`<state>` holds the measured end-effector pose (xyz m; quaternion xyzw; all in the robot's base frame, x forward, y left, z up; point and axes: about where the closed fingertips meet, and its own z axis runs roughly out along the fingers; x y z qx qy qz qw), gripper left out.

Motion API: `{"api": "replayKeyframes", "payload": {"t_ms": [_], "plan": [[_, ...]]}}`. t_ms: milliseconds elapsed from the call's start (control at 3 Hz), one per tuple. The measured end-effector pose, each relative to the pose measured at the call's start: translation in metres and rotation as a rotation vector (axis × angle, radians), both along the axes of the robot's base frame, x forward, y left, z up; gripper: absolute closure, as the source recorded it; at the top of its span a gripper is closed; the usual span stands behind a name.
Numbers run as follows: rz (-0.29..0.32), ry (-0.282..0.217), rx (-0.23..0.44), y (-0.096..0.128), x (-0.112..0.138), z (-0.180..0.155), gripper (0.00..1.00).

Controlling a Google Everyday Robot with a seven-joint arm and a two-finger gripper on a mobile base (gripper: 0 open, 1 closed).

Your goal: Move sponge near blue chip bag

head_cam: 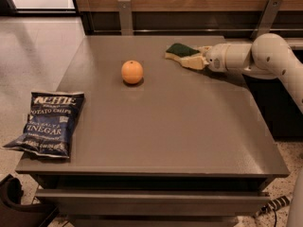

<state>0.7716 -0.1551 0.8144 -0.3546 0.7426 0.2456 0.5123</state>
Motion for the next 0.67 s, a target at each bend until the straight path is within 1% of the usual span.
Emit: {"api": "replayKeyframes", "payload": {"t_ms": [667], "plan": [[0.000, 0.000, 0.000, 0.0001, 0.0000, 0.0002, 1.00]]}}
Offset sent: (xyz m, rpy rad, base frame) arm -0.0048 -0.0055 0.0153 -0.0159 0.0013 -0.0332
